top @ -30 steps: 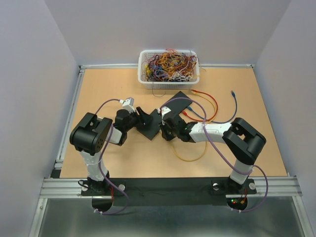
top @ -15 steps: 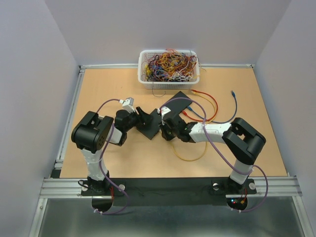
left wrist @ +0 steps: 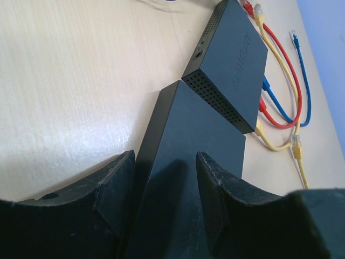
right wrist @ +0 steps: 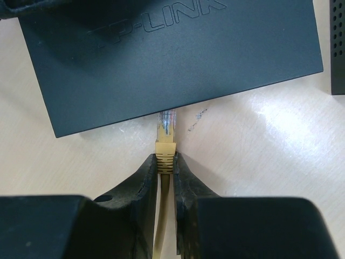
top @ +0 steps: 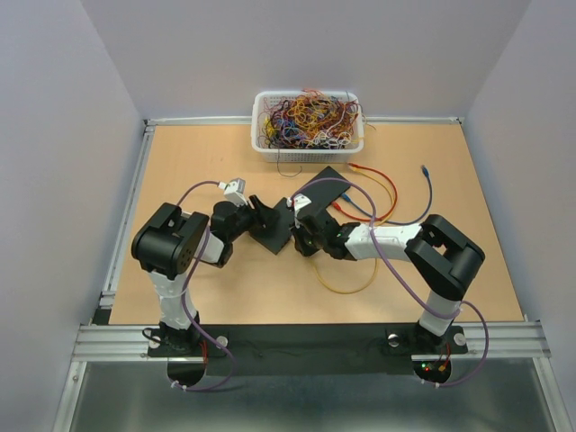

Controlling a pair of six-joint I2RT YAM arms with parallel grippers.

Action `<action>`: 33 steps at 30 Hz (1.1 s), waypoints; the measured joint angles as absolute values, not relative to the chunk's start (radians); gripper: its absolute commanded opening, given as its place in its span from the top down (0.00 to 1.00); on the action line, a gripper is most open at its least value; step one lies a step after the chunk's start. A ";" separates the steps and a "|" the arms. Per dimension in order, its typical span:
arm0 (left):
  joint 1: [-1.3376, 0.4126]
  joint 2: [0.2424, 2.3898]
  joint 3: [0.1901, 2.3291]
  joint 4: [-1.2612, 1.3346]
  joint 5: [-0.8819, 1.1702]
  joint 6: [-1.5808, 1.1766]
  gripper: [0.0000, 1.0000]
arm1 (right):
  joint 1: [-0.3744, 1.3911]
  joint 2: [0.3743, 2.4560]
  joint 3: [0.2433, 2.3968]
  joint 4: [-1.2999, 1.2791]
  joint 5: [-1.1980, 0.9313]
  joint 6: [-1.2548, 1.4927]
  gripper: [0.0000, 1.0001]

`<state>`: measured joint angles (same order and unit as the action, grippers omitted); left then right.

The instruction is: Insert the plug into the switch port

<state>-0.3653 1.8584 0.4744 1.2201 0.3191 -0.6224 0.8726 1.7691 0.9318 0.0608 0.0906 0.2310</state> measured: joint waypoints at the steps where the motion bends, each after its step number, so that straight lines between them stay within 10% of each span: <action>1: -0.369 1.858 0.478 1.216 0.314 -0.617 0.41 | 0.873 1.769 0.932 0.061 0.091 0.231 1.00; 33: -0.416 1.890 0.581 1.124 0.295 -0.488 0.47 | 0.868 1.776 0.944 0.054 0.186 -0.016 1.00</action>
<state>-0.4156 1.8896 0.5808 1.1244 0.2947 -0.4877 0.8677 1.7760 0.9436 0.0540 0.1860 -0.0162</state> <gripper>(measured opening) 0.549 0.187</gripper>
